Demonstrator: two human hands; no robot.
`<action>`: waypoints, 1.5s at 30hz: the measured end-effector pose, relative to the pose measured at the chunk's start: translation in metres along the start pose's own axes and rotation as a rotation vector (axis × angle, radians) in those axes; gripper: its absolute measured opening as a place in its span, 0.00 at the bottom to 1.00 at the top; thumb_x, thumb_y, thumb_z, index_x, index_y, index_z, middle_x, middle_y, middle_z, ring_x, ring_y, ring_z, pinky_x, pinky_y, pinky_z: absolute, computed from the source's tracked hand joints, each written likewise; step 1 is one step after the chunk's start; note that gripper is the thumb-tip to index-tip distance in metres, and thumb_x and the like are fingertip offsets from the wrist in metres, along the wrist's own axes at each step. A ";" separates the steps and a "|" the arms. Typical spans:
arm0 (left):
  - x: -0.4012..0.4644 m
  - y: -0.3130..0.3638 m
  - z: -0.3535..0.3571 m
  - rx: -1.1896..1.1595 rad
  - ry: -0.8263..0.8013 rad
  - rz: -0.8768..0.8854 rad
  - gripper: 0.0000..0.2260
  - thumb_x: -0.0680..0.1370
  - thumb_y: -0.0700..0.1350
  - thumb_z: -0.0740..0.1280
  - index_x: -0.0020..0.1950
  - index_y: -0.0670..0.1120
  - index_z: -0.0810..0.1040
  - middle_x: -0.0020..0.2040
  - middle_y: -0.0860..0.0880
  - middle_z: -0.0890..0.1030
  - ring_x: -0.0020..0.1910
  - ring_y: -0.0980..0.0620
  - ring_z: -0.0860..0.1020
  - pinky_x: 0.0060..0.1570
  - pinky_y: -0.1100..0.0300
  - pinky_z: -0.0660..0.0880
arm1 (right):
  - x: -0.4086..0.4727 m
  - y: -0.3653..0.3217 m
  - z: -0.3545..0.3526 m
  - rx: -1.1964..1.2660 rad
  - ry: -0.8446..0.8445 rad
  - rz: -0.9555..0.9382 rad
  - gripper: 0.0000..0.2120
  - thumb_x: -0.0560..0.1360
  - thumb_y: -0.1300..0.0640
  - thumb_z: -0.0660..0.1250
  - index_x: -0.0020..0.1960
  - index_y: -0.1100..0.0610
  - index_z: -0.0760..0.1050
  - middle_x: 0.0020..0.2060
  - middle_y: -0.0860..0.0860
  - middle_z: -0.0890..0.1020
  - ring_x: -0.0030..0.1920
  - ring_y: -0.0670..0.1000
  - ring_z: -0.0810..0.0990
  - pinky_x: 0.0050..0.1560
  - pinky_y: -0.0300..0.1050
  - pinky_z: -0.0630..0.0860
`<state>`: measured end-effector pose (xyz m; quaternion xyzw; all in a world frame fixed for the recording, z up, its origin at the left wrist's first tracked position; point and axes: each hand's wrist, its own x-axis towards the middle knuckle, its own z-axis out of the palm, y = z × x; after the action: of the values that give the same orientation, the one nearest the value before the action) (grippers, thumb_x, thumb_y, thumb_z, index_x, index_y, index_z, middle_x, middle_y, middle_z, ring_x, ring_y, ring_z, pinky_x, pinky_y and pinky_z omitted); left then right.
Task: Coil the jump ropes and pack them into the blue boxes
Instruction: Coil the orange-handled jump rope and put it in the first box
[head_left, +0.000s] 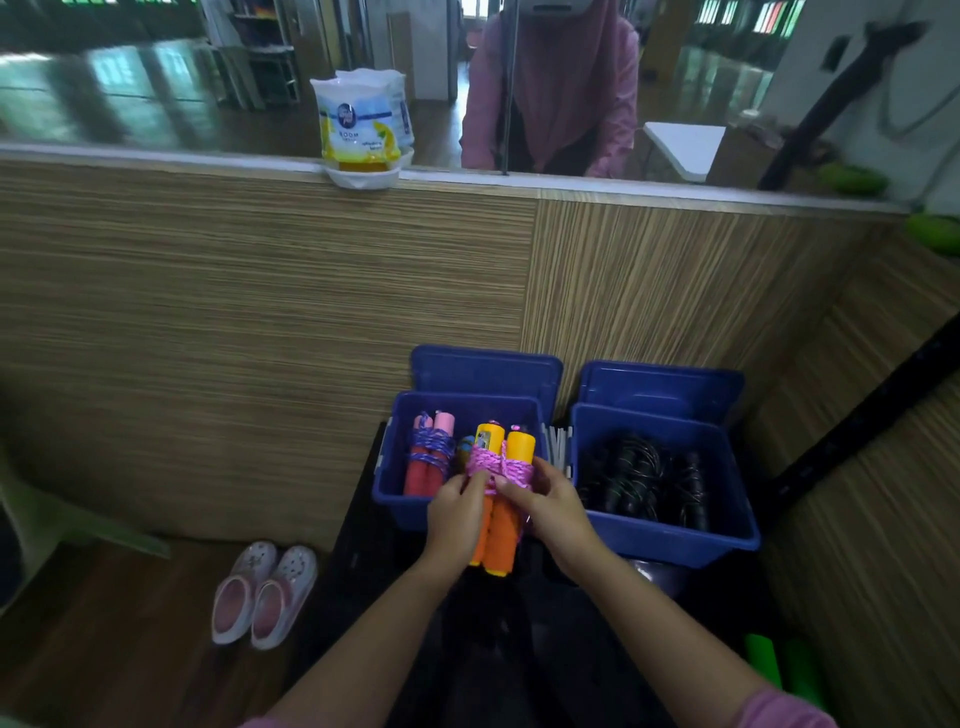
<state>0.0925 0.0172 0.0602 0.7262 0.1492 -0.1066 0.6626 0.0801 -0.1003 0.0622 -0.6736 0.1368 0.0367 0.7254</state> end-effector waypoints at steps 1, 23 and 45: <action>0.003 0.000 0.000 -0.012 0.005 -0.014 0.09 0.80 0.50 0.63 0.49 0.47 0.81 0.45 0.46 0.82 0.46 0.48 0.81 0.49 0.51 0.78 | 0.002 0.001 0.001 -0.023 -0.008 -0.014 0.22 0.72 0.60 0.72 0.64 0.58 0.73 0.55 0.55 0.81 0.55 0.55 0.81 0.58 0.56 0.77; 0.127 -0.046 -0.066 1.110 0.125 0.534 0.27 0.74 0.56 0.56 0.66 0.40 0.75 0.64 0.39 0.76 0.63 0.42 0.76 0.65 0.45 0.68 | 0.143 0.033 0.011 -0.262 0.061 0.113 0.12 0.73 0.63 0.70 0.56 0.56 0.77 0.51 0.55 0.83 0.50 0.55 0.81 0.57 0.55 0.78; 0.093 -0.056 -0.010 1.128 0.005 0.804 0.24 0.73 0.55 0.59 0.63 0.44 0.78 0.64 0.43 0.77 0.64 0.46 0.75 0.65 0.30 0.61 | 0.100 0.022 -0.024 -0.712 0.036 -0.110 0.22 0.75 0.58 0.69 0.67 0.63 0.72 0.56 0.53 0.78 0.56 0.51 0.78 0.59 0.38 0.72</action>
<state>0.1589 0.0380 -0.0238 0.9589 -0.2081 0.0876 0.1717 0.1676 -0.1348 0.0143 -0.8909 0.0916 0.0312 0.4438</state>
